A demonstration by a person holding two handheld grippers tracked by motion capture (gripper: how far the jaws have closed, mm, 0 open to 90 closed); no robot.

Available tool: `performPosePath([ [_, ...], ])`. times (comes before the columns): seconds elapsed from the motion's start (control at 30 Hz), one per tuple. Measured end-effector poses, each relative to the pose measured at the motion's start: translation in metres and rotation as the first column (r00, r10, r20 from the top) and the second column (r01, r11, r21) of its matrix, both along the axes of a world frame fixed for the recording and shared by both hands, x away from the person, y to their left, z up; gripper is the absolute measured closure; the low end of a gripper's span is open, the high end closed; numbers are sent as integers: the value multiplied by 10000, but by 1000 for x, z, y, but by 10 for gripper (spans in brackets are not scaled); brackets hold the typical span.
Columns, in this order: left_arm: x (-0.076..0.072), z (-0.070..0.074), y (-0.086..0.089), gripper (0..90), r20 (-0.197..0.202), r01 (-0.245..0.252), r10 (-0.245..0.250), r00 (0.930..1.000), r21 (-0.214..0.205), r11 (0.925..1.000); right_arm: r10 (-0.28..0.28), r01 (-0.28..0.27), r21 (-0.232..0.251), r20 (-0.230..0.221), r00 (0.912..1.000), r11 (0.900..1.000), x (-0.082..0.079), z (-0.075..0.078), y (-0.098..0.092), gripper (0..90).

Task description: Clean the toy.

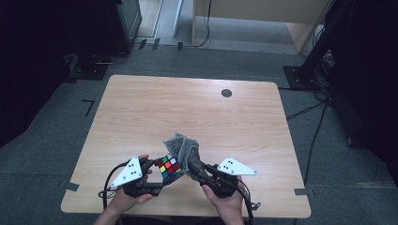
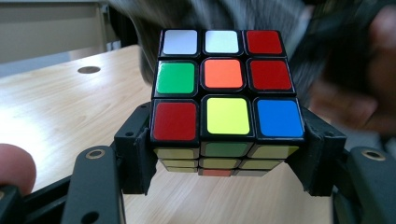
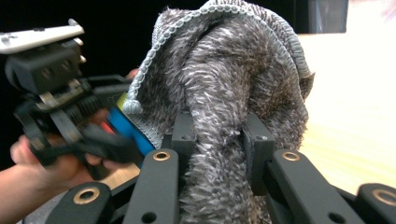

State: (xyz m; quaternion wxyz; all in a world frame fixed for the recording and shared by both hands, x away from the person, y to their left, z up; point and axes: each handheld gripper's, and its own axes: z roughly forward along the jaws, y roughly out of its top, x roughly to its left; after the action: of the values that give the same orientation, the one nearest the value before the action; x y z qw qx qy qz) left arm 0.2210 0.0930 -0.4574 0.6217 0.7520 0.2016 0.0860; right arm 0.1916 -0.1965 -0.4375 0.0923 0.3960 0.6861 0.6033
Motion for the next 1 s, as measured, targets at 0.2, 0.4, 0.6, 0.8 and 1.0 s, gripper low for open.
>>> performPosePath([
  [0.2, -2, -1, -3, 342, 383, -106, 84, 9992, 575, 9983, 382, -384, 84, 242, 9990, 9992, -4, 11, 4, 724],
  [0.4, -5, 0, -6, 342, 440, -157, 130, 9989, 600, 9981, 66, -57, 198, -489, 9988, 9998, 4, 2, -1, 734],
  [0.6, 0, -2, -1, 341, 164, -13, 6, 9999, 389, 9992, 310, -308, 160, -149, 9994, 9994, -1, 9, 3, 727],
  [0.8, -3, -3, -6, 341, 354, -324, 295, 9989, 843, 9959, 263, -263, 71, -17, 9997, 9996, -2, 9, 2, 728],
  [1.0, -4, -3, -8, 341, 623, -473, 411, 9972, 1008, 9938, 270, -269, 191, -63, 9996, 9995, -4, 10, 5, 723],
])
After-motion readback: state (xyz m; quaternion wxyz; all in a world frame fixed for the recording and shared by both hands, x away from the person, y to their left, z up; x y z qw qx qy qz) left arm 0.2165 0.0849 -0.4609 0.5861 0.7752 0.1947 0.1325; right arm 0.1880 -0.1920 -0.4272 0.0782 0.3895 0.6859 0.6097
